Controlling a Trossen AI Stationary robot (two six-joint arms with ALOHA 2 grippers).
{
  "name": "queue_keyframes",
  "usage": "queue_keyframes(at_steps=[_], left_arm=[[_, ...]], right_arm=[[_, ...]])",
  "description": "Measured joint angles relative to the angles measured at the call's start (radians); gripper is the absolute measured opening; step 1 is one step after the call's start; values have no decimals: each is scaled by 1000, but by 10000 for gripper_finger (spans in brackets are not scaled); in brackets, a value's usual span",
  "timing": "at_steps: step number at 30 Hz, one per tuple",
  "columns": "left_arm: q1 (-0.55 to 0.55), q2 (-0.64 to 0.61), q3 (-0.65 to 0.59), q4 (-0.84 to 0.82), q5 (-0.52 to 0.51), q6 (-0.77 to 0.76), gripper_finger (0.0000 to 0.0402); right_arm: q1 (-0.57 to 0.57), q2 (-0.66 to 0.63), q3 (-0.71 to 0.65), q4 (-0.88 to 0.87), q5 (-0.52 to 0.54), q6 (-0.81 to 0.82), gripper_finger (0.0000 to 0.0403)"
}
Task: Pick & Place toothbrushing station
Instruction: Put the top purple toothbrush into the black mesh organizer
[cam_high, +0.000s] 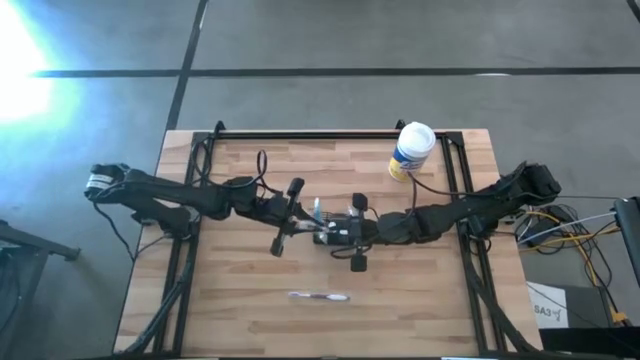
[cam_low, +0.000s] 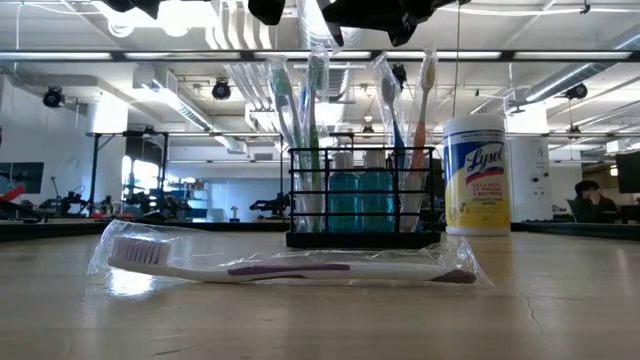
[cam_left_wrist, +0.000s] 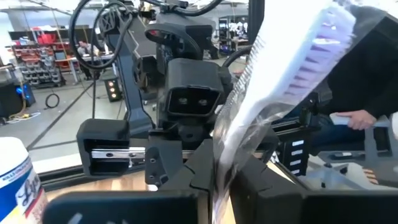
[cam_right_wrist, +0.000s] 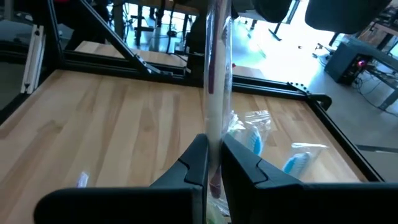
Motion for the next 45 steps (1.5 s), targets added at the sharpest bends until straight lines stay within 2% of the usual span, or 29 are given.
queue_keyframes(at_steps=[5, 14, 20, 25, 30, 33, 38, 45], left_arm=[[-2, -7, -4, -1, 17, 25, 26], [-10, -150, -12, -103, 62, 46, 26], [-36, -227, -36, -160, 96, 12, 26], [-92, -204, -53, -181, 95, 13, 26], [-148, -189, -86, -212, 91, 36, 26], [-169, -173, -125, -186, 20, 59, 26], [-172, -132, -165, -166, -115, 165, 26], [-171, -39, -145, -130, -109, 182, 26]], right_arm=[[0, -1, 1, 2, -5, 0, 34], [4, -45, 11, -33, 9, -56, 128], [9, -125, -7, -68, 7, -34, 150], [22, -159, -32, -57, 19, -62, 120], [45, -174, -71, -22, 19, -67, 55], [54, -160, -105, 30, 18, -69, 17], [65, -137, -133, 60, 18, -48, 9], [131, -114, -158, 99, 16, -64, 8]])
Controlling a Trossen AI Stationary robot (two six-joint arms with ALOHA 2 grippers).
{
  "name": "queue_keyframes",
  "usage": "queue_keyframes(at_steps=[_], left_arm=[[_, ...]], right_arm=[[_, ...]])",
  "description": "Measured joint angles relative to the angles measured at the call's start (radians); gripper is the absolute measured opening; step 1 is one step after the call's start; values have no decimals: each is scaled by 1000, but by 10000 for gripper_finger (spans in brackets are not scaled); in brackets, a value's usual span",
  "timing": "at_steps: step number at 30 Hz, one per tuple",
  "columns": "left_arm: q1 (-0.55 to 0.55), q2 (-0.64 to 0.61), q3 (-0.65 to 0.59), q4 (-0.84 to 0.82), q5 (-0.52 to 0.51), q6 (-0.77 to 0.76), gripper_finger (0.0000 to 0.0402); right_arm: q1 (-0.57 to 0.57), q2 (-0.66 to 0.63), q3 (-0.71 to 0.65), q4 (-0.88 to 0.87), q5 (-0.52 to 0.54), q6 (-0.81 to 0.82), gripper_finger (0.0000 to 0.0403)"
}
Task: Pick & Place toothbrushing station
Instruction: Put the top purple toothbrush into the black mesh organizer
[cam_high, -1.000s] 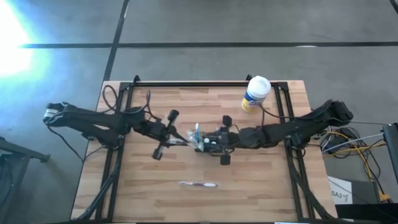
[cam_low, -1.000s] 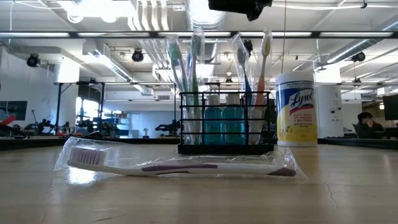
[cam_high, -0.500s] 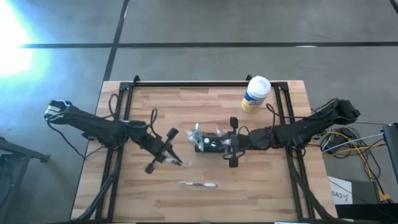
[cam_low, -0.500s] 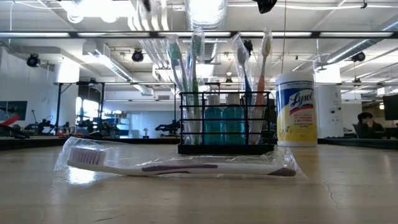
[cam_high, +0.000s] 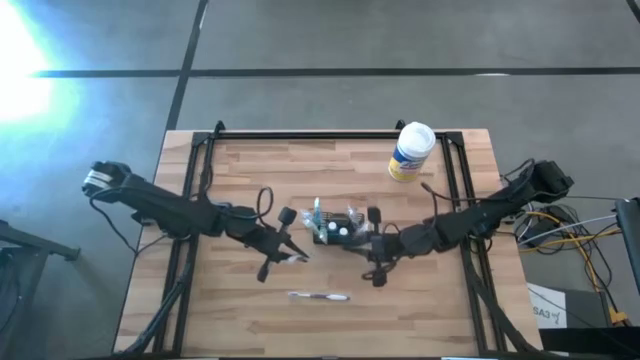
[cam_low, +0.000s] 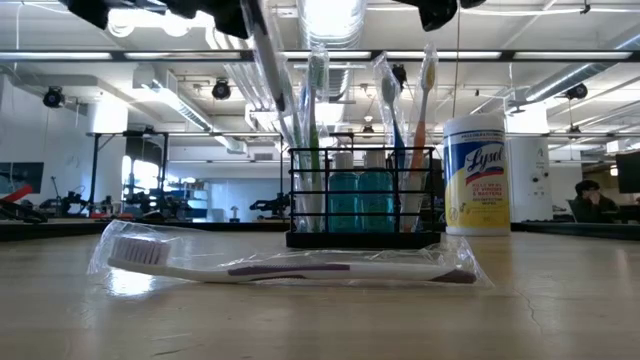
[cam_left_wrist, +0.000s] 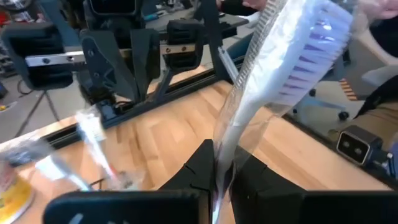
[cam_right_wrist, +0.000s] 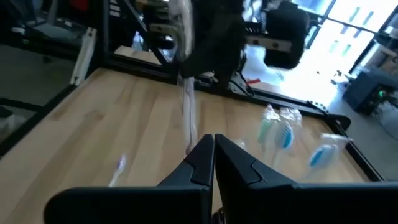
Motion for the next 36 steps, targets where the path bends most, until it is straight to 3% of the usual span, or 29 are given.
queue_keyframes(at_steps=[9, 14, 19, 23, 25, 27, 32, 36], left_arm=[[-3, 168, 161, 10, 28, 47, 26], [20, 214, 243, 11, 32, 116, 26], [63, 159, 271, -27, 51, 131, 26], [107, 47, 274, -78, 71, 131, 26], [132, 4, 269, -81, 73, 126, 26], [157, -21, 268, -86, 85, 122, 26], [219, -33, 272, -88, 146, 76, 26], [242, -11, 268, -86, 186, 43, 26]], right_arm=[[103, -4, -6, -8, 3, -82, 8], [150, -42, -6, -15, 129, -79, 8], [151, -140, -12, -39, -18, -90, 8], [128, -191, -55, -12, -232, -75, 8], [129, -191, -98, 51, -246, -77, 8], [131, -189, -136, 115, -182, -79, 8], [127, -192, -192, 187, 123, -91, 8], [112, -201, -190, 194, 203, -74, 8]])
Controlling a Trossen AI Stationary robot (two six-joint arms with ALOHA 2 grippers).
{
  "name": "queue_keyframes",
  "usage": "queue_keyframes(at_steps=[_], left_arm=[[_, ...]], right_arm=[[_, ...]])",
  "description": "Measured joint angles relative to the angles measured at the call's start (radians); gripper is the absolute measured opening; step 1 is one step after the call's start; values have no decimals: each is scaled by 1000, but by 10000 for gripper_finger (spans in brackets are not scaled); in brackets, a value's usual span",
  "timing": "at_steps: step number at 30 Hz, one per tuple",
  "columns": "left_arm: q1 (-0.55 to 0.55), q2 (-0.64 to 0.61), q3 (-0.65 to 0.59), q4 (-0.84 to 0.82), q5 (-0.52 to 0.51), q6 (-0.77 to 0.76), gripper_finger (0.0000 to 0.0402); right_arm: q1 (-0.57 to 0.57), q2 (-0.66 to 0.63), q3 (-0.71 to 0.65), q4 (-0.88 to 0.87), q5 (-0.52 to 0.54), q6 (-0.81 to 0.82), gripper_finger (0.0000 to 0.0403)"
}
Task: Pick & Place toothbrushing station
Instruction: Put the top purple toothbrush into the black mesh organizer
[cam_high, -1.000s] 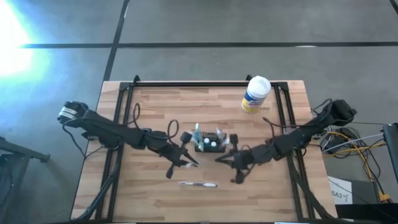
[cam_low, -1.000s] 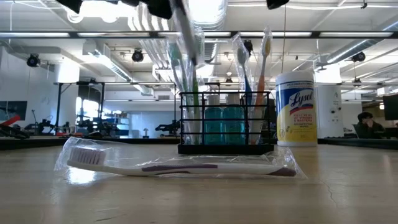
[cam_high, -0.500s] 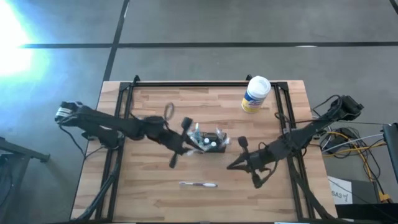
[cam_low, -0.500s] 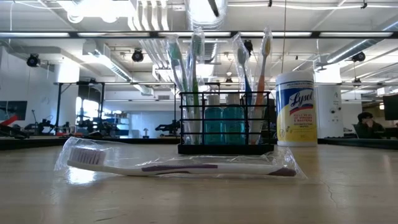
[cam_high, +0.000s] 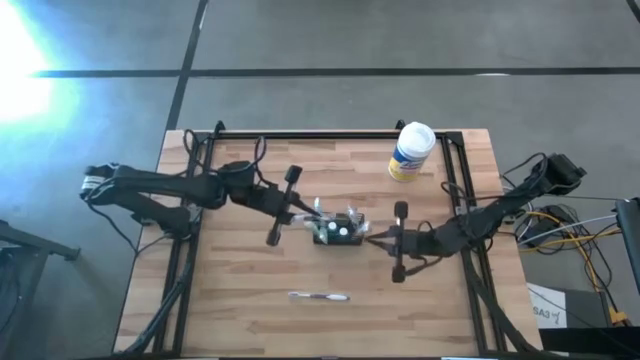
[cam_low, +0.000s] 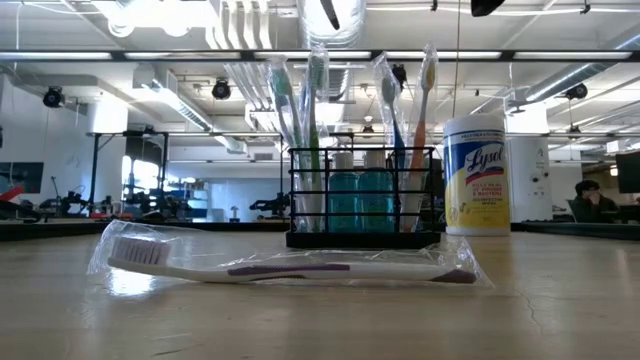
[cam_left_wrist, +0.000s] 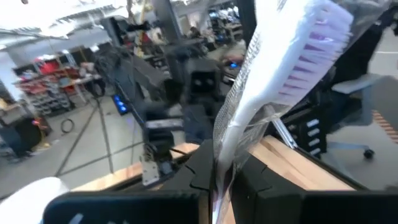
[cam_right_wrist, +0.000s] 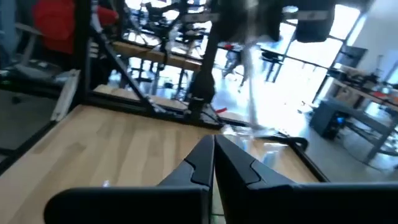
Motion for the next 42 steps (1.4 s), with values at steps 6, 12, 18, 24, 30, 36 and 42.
queue_keyframes(at_steps=[6, 12, 18, 24, 30, 36, 42], left_arm=[[-2, 61, 25, -1, 57, -20, 26], [-2, 123, 91, -9, 121, -50, 26], [-2, 153, 150, -56, 136, -29, 26], [-2, 176, 179, -69, 140, -24, 25], [-2, 180, 185, -89, 153, -16, 25], [0, 173, 180, -99, 145, -12, 25], [0, 173, 179, -109, 138, -10, 25]], right_arm=[[-56, -5, 81, -63, 10, 66, 9], [-113, 11, 247, -311, -66, 95, 60], [-154, 62, 386, -474, -124, 120, 148], [-203, 152, 490, -512, -193, 97, 207], [-231, 220, 545, -529, -215, 86, 218], [-235, 232, 559, -526, -264, 69, 196], [-237, 221, 560, -542, -317, 89, 176]])
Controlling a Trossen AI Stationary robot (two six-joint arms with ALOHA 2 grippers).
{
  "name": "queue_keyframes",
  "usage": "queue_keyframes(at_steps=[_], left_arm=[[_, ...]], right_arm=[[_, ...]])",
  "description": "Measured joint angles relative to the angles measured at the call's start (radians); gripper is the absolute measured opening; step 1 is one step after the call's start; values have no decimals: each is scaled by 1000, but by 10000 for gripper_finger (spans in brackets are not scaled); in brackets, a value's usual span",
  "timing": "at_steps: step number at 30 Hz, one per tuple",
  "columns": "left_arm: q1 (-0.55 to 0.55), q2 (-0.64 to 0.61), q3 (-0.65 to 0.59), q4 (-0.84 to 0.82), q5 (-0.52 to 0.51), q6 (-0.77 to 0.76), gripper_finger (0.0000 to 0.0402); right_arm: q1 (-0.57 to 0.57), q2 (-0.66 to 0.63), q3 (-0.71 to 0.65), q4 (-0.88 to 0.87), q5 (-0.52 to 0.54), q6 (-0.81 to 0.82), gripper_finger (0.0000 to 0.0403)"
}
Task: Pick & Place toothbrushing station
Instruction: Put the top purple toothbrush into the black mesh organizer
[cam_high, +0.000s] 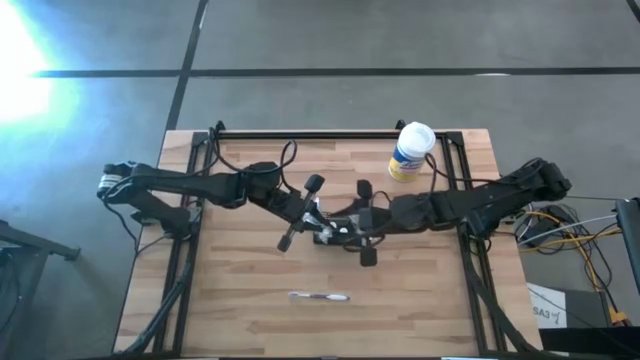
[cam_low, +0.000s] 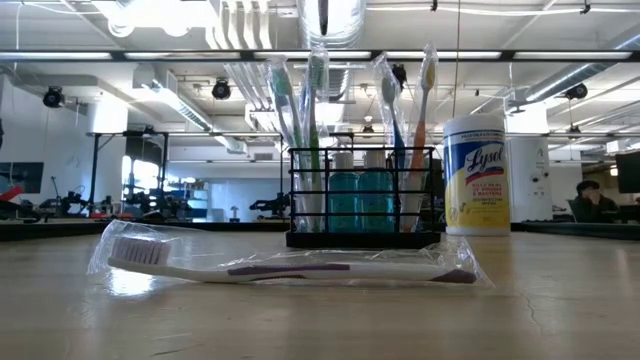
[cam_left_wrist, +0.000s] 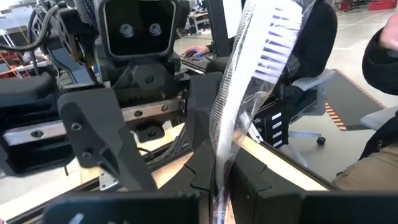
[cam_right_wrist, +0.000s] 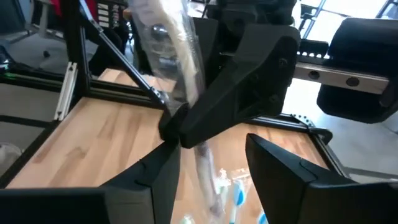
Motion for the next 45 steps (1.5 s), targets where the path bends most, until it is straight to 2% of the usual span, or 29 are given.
queue_keyframes(at_steps=[10, 25, 36, 40, 45], left_arm=[[3, 0, -2, -82, -6, -4, 25], [9, -2, 5, -73, -7, -4, 25], [11, 18, 5, -36, -7, -8, 25], [13, 15, 5, -30, -7, -10, 27], [15, 15, 2, -31, -7, -11, 25]], right_arm=[[20, -55, -1, 8, -3, -18, 171], [34, -49, -15, 76, -3, -102, 171], [8, 24, -17, 168, -22, -132, 169], [7, 17, -16, 174, -19, -138, 145], [8, 17, -16, 179, -22, -170, 74]])
